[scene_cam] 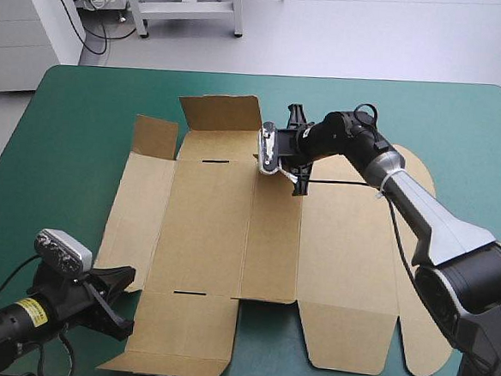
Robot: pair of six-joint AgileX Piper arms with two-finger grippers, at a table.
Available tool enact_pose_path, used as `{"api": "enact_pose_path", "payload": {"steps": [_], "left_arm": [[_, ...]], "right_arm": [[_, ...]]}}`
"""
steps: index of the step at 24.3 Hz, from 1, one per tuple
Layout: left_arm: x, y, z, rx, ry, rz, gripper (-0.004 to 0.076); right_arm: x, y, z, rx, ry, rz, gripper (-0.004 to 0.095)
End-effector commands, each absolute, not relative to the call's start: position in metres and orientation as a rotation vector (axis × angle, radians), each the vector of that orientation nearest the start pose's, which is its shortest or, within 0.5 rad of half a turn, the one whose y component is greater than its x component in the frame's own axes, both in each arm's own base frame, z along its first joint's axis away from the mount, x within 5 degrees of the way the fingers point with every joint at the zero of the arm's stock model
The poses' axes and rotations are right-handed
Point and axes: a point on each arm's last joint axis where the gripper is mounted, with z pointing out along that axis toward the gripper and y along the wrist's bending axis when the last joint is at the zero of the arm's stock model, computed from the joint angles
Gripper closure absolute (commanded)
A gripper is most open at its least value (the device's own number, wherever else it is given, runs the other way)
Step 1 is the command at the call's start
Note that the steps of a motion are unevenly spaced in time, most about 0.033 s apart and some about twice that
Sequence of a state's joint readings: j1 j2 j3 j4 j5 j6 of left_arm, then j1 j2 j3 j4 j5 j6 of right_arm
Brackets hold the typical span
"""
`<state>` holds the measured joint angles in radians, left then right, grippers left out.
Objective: Fold the box
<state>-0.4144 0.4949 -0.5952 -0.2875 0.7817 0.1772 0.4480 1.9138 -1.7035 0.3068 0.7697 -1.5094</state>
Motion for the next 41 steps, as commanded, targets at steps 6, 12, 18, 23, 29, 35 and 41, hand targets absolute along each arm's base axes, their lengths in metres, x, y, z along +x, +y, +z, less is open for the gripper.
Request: {"api": "enact_pose_path", "payload": {"steps": [6, 12, 18, 23, 29, 35, 41], "left_arm": [[0.075, -0.053, 0.326, 0.491, 2.022, -0.506, 0.0731], [0.075, -0.053, 0.326, 0.491, 2.022, -0.506, 0.0731], [0.075, -0.053, 0.326, 0.491, 2.022, -0.506, 0.0731], [0.075, -0.053, 0.326, 0.492, 2.022, -0.503, 0.0731], [0.075, -0.053, 0.326, 0.493, 2.022, -0.501, 0.0731], [0.076, -0.051, 0.325, 0.506, 2.021, -0.464, 0.0731], [0.076, -0.051, 0.326, 0.494, 2.007, -0.465, 0.0731]], "right_arm": [[0.388, 0.213, 0.312, -1.838, 1.471, -0.075, 0.0911], [0.387, 0.214, 0.312, -1.902, 1.394, -0.094, 0.0690], [0.386, 0.214, 0.313, -1.940, 1.327, -0.109, 0.0548], [0.375, 0.205, 0.343, -1.809, 1.426, -0.111, 0.0548], [0.344, 0.168, 0.408, -1.260, 1.805, -0.141, 0.0612], [0.315, 0.138, 0.438, -0.888, 2.031, -0.141, 0.0924], [0.306, 0.107, 0.441, -0.661, 2.213, -0.142, 0.0924]]}}
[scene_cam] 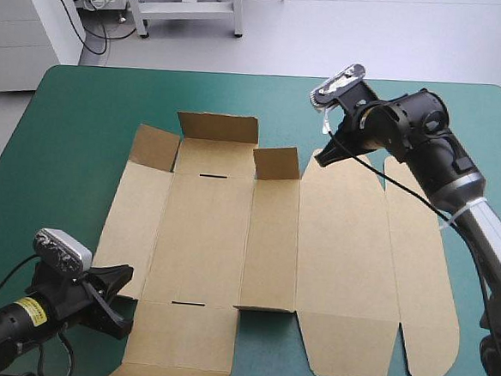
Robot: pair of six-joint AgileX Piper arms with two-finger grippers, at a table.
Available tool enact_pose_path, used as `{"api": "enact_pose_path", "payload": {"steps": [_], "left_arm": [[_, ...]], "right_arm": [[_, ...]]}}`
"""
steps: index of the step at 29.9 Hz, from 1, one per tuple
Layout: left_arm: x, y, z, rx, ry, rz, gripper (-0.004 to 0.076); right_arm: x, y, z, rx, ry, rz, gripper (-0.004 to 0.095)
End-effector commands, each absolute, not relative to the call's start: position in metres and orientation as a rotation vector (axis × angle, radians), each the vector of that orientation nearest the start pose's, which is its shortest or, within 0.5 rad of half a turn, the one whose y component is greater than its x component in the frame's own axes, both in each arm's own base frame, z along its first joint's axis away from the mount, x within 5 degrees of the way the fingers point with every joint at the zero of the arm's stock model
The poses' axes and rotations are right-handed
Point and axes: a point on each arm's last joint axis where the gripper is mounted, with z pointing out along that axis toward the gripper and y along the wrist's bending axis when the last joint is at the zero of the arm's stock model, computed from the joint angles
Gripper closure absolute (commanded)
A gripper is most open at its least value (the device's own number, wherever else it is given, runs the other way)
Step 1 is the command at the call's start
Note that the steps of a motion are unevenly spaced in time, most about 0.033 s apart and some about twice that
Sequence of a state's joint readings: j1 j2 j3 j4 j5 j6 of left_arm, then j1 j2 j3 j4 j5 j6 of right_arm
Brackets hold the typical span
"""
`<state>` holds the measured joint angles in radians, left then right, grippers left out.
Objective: Fold the box
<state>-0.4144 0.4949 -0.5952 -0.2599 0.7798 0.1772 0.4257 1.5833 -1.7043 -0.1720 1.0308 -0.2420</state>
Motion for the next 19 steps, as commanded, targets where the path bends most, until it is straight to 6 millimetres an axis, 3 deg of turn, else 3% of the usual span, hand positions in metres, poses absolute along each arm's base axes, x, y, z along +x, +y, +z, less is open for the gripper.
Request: {"api": "enact_pose_path", "payload": {"steps": [1, 7, 12, 19], "left_arm": [[0.077, -0.051, 0.326, 0.492, 2.008, -0.464, 0.0731], [0.079, -0.047, 0.325, 0.434, 2.038, -0.424, 0.0731], [0.080, -0.046, 0.320, 0.408, 2.108, -0.406, 0.0731], [0.100, -0.055, 0.331, 0.425, 2.183, -0.390, 0.0731]], "right_arm": [[0.306, 0.099, 0.439, -0.627, 2.258, -0.133, 0.0924], [0.297, 0.057, 0.437, -0.463, 2.321, -0.048, 0.0924], [0.271, 0.030, 0.429, -0.372, 2.370, -0.060, 0.0924], [0.221, 0.020, 0.414, -0.341, 2.405, -0.012, 0.0924]]}}
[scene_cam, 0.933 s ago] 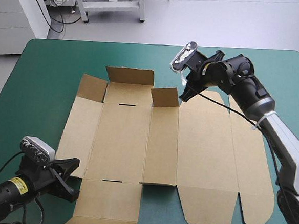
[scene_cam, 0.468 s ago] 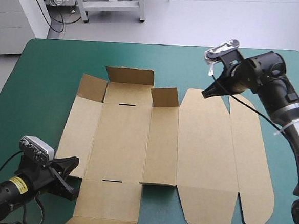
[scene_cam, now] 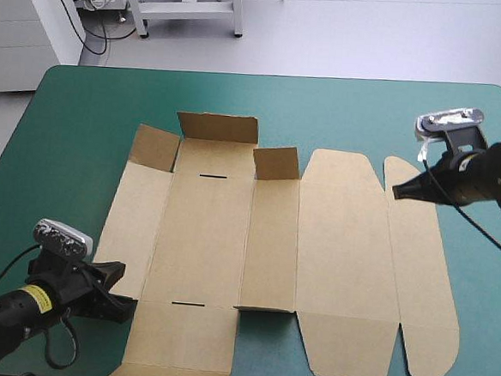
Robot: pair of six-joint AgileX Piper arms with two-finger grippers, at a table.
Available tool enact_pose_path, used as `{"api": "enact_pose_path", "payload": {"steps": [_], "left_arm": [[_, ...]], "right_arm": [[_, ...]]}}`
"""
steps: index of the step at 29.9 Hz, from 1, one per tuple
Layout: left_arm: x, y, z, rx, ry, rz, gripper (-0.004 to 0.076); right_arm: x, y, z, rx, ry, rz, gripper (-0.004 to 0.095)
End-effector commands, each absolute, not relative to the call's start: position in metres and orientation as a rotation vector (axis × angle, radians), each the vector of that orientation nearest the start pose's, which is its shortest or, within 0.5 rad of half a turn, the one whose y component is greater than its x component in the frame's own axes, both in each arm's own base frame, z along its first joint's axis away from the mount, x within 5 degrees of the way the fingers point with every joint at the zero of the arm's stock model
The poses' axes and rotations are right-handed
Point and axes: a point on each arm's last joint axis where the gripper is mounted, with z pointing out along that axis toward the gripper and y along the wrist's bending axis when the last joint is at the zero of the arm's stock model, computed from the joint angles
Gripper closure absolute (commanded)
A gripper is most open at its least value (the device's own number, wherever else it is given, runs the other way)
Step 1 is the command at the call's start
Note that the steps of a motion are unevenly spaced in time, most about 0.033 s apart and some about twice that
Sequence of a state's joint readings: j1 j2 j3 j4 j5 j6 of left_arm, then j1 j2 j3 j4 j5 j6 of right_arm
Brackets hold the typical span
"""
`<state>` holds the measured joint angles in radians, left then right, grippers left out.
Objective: Fold the box
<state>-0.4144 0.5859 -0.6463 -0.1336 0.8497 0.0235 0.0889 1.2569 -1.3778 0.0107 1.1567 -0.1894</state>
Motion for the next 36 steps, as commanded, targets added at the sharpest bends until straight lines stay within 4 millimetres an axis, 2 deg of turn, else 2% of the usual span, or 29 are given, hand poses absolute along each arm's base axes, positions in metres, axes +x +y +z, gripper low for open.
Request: {"api": "enact_pose_path", "payload": {"steps": [1, 6, 11, 17, 22, 25, 30, 36], "left_arm": [[0.105, -0.057, 0.334, 0.428, 2.194, -0.386, 0.0731], [0.132, -0.069, 0.352, 0.453, 2.282, -0.371, 0.0731], [0.162, -0.079, 0.366, 0.493, 2.372, -0.292, 0.0731], [0.199, -0.091, 0.370, 0.518, 2.469, -0.224, 0.0731], [0.224, -0.091, 0.365, 0.472, 2.596, -0.324, 0.0731], [0.235, -0.079, 0.363, 0.469, 2.629, -0.429, 0.0731], [0.240, -0.045, 0.365, 0.402, 2.613, -0.634, 0.0731], [0.244, 0.007, 0.370, 0.132, 2.557, -0.623, 0.0731]], "right_arm": [[0.216, 0.021, 0.409, -0.348, 2.413, -0.001, 0.0924], [0.190, 0.019, 0.387, -0.354, 2.451, 0.008, 0.0924], [0.173, 0.018, 0.372, -0.350, 2.436, 0.007, 0.0924], [0.156, 0.016, 0.359, -0.347, 2.426, 0.006, 0.0924], [0.153, 0.016, 0.357, -0.344, 2.407, 0.002, 0.0924], [0.153, 0.016, 0.357, -0.346, 2.407, 0.001, 0.0924], [0.154, 0.016, 0.357, -0.346, 2.393, -0.002, 0.0924], [0.154, 0.016, 0.358, -0.345, 2.387, -0.002, 0.0924]]}}
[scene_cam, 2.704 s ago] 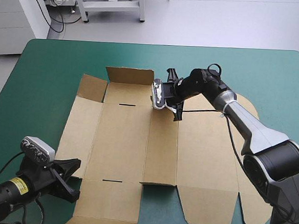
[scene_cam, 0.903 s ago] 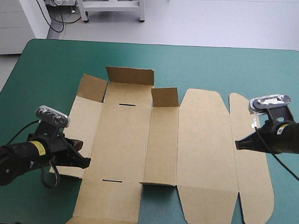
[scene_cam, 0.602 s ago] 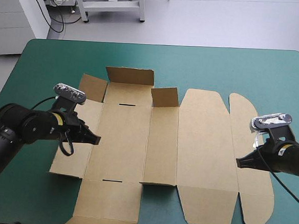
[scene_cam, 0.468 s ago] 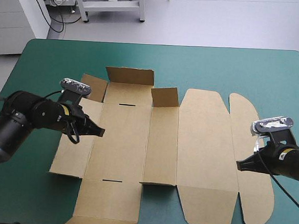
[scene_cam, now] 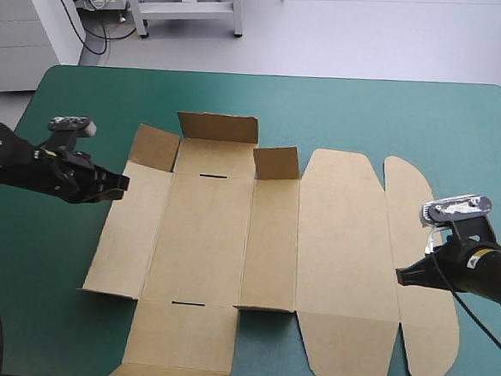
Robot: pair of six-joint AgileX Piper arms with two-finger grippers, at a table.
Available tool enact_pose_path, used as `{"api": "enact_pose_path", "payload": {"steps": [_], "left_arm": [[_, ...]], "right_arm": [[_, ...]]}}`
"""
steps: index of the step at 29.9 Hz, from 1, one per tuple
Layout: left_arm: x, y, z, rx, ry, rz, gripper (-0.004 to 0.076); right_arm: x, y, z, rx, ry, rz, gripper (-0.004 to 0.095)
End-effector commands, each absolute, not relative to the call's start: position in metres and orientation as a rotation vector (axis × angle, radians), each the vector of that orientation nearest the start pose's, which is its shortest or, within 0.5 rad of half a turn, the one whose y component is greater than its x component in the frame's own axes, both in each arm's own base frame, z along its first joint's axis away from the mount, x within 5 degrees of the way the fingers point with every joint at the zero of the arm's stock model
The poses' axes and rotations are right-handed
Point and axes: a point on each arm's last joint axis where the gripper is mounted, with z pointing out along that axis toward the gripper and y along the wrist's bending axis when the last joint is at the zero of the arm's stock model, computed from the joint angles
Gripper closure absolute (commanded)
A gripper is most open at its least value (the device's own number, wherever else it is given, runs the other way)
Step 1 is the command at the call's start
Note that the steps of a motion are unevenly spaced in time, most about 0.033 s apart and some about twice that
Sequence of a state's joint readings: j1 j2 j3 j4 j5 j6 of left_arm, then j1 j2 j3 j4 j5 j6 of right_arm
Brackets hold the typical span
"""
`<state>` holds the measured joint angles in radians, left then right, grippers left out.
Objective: Fold the box
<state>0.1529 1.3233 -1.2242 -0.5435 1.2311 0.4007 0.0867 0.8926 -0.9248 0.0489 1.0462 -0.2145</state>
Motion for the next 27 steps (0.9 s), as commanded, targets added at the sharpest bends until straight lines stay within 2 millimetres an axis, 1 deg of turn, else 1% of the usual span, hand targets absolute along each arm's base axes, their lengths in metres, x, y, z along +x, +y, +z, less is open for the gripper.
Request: {"api": "enact_pose_path", "payload": {"steps": [1, 8, 13, 17, 20, 22, 24, 26, 27], "left_arm": [[0.244, 0.014, 0.370, 0.113, 2.553, -0.609, 0.0731], [0.235, 0.064, 0.366, -0.043, 2.567, -0.433, 0.0731], [0.228, 0.093, 0.364, -0.196, 2.544, -0.389, 0.0731], [0.228, 0.105, 0.365, -0.296, 2.498, -0.358, 0.0731], [0.228, 0.106, 0.365, -0.318, 2.497, -0.360, 0.0719], [0.228, 0.106, 0.364, -0.316, 2.507, -0.367, 0.0678], [0.229, 0.107, 0.361, -0.316, 2.529, -0.384, 0.0606], [0.230, 0.107, 0.357, -0.317, 2.556, -0.410, 0.0510], [0.232, 0.108, 0.354, -0.318, 2.571, -0.426, 0.0427]], "right_arm": [[0.154, 0.016, 0.358, -0.345, 2.387, -0.002, 0.0924], [0.154, 0.016, 0.358, -0.346, 2.387, -0.004, 0.0924], [0.155, 0.016, 0.358, -0.349, 2.382, -0.006, 0.0924], [0.155, 0.016, 0.358, -0.352, 2.380, -0.007, 0.0924], [0.155, 0.016, 0.358, -0.351, 2.377, -0.008, 0.0924], [0.155, 0.016, 0.358, -0.351, 2.377, -0.008, 0.0924], [0.155, 0.016, 0.358, -0.351, 2.377, -0.008, 0.0924], [0.155, 0.016, 0.358, -0.352, 2.379, -0.007, 0.0924], [0.155, 0.016, 0.358, -0.352, 2.379, -0.007, 0.0924]]}}
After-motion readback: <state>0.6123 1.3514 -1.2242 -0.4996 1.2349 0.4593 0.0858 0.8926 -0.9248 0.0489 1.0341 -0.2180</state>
